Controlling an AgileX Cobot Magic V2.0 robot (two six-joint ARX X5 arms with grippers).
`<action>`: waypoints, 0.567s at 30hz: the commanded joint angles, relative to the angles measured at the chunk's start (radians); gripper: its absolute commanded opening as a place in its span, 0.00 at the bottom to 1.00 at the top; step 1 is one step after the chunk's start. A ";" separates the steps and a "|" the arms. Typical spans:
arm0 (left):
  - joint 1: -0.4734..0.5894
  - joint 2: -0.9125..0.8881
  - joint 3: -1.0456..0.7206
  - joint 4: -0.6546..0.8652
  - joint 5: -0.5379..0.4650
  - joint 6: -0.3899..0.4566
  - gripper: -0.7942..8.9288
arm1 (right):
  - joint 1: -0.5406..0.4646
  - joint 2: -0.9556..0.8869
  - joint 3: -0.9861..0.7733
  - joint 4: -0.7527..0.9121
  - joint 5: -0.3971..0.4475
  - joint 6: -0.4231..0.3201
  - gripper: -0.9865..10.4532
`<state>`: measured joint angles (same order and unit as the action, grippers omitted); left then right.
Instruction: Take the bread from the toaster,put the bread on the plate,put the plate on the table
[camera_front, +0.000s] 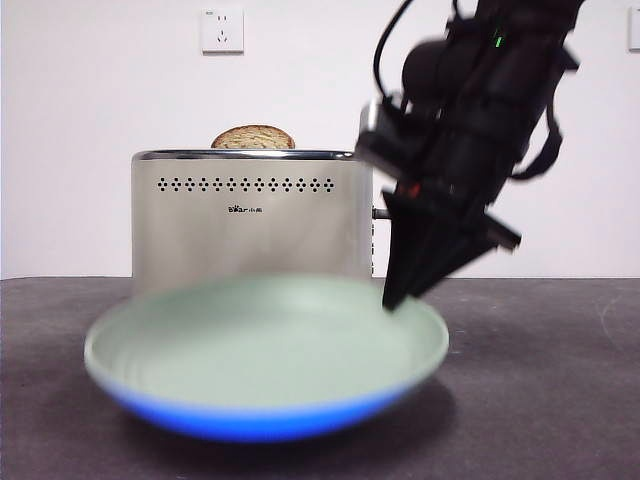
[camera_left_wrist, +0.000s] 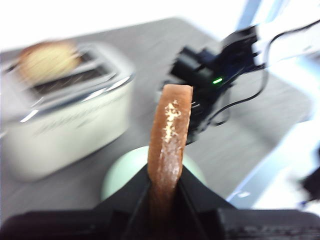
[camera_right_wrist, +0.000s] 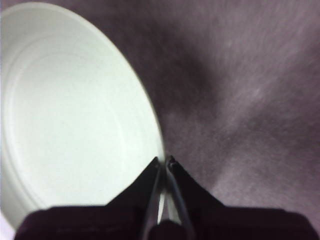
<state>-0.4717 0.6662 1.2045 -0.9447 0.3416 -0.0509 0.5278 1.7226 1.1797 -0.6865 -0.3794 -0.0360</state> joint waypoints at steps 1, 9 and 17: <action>0.000 0.060 -0.001 0.044 0.107 -0.018 0.07 | -0.013 -0.065 0.002 0.003 0.002 0.029 0.08; 0.000 0.365 -0.001 0.090 0.282 0.023 0.07 | -0.056 -0.251 0.002 -0.037 0.053 0.047 0.08; 0.000 0.647 -0.001 0.325 0.510 -0.034 0.07 | -0.087 -0.326 0.002 -0.143 0.047 0.035 0.08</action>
<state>-0.4713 1.2911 1.2049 -0.6613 0.7956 -0.0566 0.4404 1.3964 1.1797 -0.8249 -0.3222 0.0002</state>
